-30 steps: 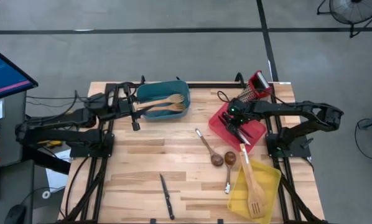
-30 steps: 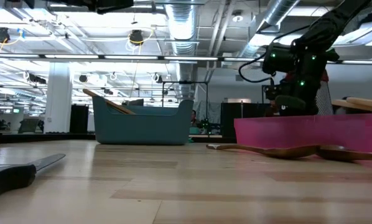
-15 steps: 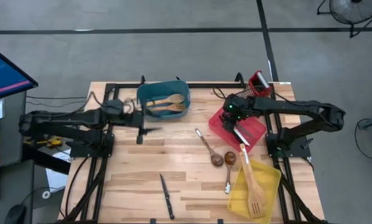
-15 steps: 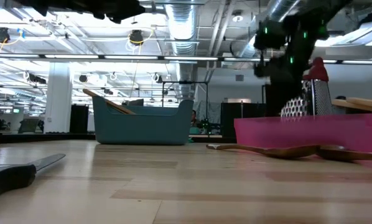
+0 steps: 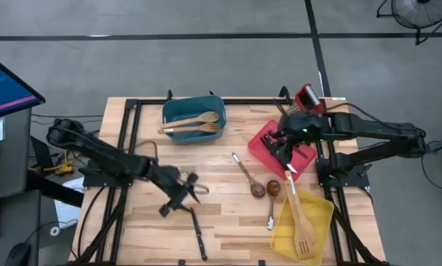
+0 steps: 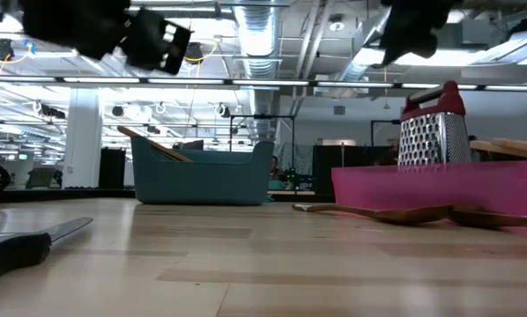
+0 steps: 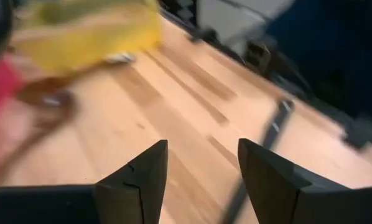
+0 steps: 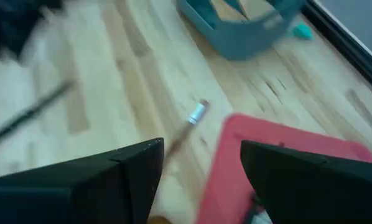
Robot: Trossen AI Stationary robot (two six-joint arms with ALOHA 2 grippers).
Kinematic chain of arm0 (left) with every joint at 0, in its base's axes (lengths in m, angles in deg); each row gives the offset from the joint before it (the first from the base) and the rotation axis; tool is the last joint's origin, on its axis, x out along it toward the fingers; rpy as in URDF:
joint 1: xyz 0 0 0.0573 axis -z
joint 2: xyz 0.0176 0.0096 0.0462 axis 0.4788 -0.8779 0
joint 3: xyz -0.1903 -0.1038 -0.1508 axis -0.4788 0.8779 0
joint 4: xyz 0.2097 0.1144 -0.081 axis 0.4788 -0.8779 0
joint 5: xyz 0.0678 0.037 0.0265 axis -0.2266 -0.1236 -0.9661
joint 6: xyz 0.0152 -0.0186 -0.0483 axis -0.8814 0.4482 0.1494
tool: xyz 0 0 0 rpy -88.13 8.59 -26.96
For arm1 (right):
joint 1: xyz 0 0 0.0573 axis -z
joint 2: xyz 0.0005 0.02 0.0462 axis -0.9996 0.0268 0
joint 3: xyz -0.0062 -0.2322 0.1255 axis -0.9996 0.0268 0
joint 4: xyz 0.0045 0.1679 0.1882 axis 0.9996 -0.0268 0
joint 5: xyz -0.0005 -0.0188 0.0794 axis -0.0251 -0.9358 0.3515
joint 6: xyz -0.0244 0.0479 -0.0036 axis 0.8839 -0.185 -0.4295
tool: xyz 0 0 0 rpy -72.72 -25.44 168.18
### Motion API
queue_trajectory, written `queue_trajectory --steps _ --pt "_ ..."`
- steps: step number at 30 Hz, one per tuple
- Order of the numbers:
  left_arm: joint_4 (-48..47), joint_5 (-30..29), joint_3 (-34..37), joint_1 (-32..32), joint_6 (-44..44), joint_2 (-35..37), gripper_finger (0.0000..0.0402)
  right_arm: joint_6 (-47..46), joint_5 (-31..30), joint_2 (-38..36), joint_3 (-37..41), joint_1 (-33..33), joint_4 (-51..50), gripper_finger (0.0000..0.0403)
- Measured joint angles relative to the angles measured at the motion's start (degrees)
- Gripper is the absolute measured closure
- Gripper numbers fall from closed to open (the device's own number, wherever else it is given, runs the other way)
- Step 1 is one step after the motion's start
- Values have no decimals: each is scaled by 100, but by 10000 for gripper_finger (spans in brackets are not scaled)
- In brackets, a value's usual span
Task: Pick & Place Kitchen Items
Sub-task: Put the black kitchen knife into the red bin
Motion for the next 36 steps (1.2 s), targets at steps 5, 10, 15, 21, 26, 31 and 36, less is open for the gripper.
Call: queue_trajectory --steps 5,10,15,21,26,31,36 --pt "258 16 0 410 -239 -706 221 -430 -135 -326 -2 -390 119 179" --pt "654 375 0 451 -526 -1174 214 -578 -180 -370 -2 -632 106 179" --pt "737 688 -17 449 -1012 -1579 213 -590 -177 -289 2 -748 93 179" --pt "993 784 -17 324 -1316 -2099 213 -564 -192 -185 1 -737 119 179" --pt "1216 1187 -107 24 -1473 -2588 213 -544 -189 -87 -2 -735 138 179" --pt "1241 1819 -245 -154 -1470 -2837 215 -544 -175 -51 -7 -737 105 179" --pt "1240 1812 -232 -144 -1601 -2879 225 -543 -170 -46 2 -737 87 179"
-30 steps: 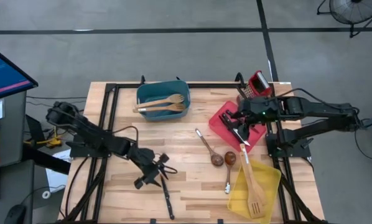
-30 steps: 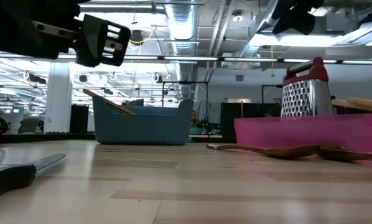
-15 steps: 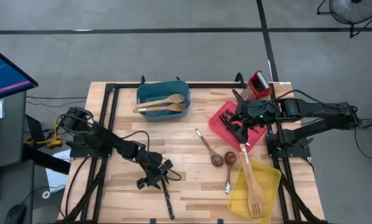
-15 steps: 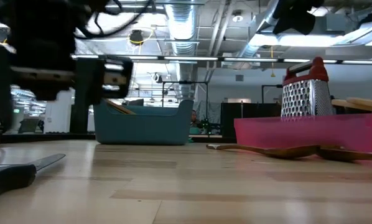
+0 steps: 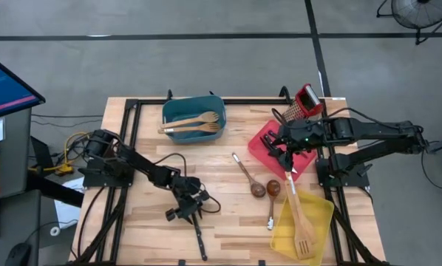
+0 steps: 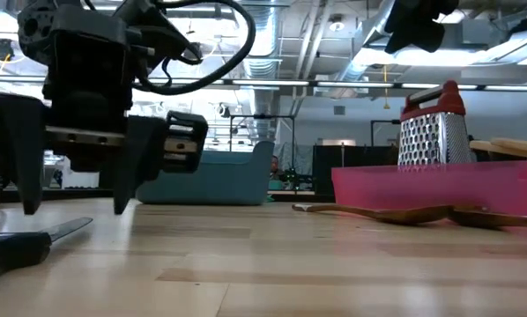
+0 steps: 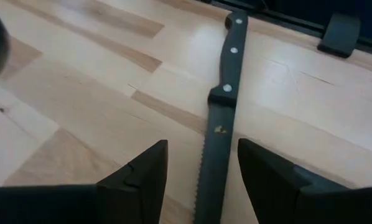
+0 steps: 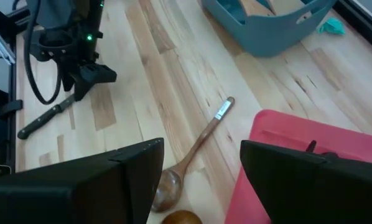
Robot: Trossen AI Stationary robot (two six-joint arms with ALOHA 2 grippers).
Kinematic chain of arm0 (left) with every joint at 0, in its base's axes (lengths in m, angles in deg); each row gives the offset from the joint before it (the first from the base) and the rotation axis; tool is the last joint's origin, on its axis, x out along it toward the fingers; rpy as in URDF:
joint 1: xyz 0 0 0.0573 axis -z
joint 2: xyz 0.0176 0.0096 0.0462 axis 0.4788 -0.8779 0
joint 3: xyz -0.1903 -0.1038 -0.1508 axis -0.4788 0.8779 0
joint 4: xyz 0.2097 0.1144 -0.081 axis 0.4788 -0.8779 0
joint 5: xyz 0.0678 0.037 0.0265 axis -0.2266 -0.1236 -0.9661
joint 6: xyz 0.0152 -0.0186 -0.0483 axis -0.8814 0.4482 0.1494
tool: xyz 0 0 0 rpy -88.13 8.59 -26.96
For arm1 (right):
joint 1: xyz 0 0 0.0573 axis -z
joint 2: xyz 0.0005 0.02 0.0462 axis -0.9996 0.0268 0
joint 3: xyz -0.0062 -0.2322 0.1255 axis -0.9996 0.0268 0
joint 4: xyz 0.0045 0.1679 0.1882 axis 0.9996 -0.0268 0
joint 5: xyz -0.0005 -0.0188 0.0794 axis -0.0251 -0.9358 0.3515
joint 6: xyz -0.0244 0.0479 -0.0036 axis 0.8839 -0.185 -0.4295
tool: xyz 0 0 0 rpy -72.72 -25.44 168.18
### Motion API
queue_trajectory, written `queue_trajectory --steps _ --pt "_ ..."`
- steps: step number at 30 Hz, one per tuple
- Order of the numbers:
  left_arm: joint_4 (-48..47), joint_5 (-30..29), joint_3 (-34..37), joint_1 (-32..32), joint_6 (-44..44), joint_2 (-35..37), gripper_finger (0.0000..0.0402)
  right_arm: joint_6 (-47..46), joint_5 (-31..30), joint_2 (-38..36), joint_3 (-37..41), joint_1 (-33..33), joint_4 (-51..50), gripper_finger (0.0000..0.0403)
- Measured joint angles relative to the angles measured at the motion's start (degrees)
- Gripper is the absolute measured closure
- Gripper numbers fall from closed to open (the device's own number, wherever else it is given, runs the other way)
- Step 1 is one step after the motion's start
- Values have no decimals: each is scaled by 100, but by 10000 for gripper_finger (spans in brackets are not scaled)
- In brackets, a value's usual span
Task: Pick & Place Kitchen Items
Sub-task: Put the black kitchen knife into the red bin
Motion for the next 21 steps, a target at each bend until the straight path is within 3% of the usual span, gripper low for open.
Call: queue_trajectory --steps 12,21 --pt "-251 -550 40 31 -336 -50 256 14 0 2 0 0 12 179" --pt "-523 -920 29 -44 -173 -39 367 -36 1 2 0 -43 18 179"
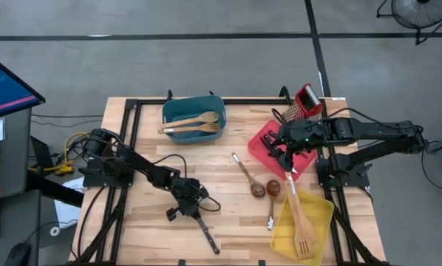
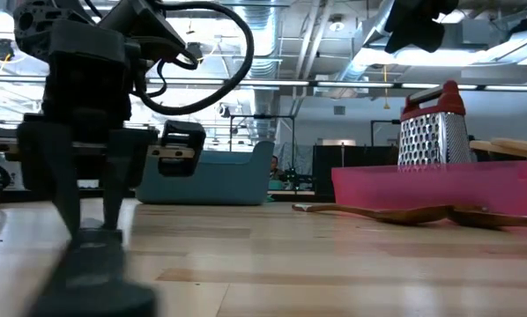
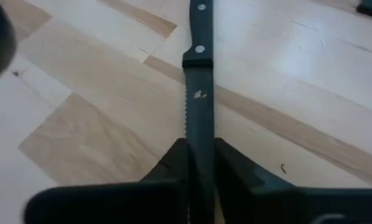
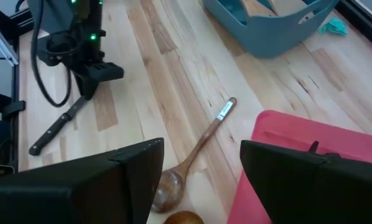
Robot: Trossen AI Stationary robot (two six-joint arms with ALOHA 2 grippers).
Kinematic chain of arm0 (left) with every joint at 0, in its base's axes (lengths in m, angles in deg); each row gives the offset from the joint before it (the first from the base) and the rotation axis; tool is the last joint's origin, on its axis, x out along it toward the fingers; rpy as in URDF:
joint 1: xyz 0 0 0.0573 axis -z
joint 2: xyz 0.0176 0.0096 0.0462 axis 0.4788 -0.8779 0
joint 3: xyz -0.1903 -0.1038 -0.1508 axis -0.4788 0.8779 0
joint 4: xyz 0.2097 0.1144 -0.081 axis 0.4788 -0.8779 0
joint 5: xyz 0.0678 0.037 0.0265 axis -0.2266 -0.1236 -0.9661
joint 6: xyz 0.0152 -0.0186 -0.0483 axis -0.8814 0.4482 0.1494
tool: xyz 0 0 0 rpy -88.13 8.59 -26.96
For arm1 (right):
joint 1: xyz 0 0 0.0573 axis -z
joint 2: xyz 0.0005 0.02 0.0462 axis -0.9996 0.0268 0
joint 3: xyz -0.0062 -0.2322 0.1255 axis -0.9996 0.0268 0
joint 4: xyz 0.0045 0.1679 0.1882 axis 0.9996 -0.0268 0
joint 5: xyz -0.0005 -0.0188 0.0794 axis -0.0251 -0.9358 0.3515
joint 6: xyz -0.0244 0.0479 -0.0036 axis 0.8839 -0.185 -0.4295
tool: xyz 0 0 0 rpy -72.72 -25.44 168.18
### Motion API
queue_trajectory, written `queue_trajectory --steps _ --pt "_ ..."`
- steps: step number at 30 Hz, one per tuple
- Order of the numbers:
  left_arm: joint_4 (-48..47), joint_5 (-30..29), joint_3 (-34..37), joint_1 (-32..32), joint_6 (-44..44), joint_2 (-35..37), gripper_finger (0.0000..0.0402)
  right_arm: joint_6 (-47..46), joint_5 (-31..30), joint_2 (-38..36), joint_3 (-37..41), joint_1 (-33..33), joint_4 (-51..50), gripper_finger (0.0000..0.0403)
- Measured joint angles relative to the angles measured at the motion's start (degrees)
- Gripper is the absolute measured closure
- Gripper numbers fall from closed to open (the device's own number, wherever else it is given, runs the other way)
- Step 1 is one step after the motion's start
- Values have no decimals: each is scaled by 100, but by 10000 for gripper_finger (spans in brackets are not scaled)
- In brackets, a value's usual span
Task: Pick & Place Kitchen Items
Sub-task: Put the black kitchen knife into the red bin
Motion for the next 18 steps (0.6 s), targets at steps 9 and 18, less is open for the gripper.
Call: queue_trajectory --steps 9,18 --pt "-55 -528 27 -435 1085 147 372 -12 -14 53 0 -279 348 179" --pt "-208 -1761 355 -1191 1958 1249 375 200 -598 966 -4 -602 764 179"
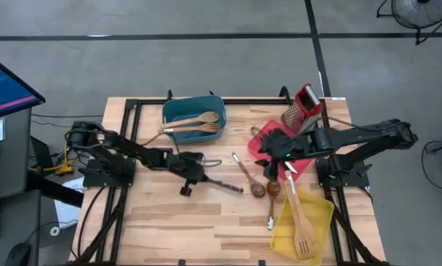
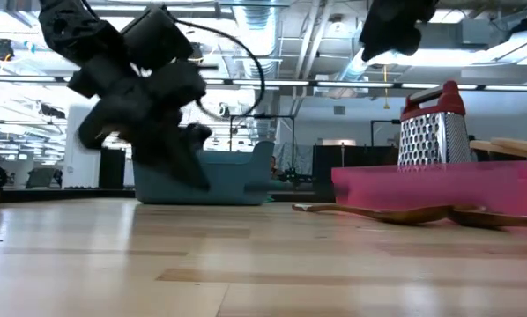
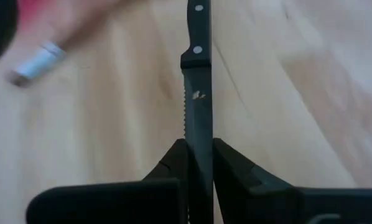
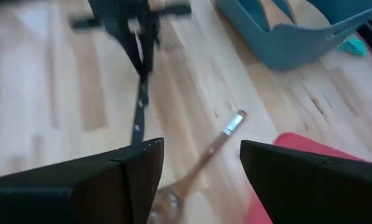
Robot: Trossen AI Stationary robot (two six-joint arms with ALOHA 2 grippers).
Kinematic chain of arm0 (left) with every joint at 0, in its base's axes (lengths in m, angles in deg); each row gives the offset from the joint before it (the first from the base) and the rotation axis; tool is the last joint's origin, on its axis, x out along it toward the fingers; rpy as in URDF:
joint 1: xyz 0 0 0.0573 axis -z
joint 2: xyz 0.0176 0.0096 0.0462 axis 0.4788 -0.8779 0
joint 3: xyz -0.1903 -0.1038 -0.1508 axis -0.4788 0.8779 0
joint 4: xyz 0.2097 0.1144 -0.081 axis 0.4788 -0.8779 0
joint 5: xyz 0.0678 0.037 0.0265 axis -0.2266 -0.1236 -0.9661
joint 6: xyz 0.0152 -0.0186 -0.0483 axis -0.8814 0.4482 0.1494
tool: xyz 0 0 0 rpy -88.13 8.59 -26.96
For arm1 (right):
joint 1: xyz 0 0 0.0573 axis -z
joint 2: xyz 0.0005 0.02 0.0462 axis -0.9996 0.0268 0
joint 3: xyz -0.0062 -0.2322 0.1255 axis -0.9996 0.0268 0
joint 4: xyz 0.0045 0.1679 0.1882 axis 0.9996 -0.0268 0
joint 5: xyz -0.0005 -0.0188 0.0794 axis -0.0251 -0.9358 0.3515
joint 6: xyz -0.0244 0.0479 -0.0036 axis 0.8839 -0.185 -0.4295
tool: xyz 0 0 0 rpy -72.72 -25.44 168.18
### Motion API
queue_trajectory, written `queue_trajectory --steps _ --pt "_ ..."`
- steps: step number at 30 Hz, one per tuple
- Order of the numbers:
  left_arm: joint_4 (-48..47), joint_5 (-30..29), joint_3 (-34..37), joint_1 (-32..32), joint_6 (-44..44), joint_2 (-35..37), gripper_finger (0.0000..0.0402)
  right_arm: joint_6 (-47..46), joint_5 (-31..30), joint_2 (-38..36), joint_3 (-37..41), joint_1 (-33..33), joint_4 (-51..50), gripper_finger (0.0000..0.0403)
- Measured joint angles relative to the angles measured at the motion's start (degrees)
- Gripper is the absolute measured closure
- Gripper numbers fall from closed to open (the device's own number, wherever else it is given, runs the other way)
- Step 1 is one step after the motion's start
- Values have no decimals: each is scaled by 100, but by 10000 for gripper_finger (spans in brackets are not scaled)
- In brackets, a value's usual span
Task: Pick & Place Kitchen Items
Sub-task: Put the black kitchen knife into the red bin
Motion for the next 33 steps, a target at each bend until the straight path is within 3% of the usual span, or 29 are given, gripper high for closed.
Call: queue_trajectory --steps 5,10,15,23,33 --pt "46 98 239 -320 467 713 371 572 -462 706 8 -129 442 179" --pt "111 -70 415 -409 689 1368 375 1255 -447 1234 -21 -114 1184 179" --pt "101 -352 532 -407 691 1779 371 1718 -401 1755 -379 5 1217 158" --pt "104 -502 569 -405 662 1806 374 2364 -66 2383 -1350 181 1206 126" --pt "127 -735 580 -402 603 1854 372 2339 625 3150 -1502 504 1080 126"
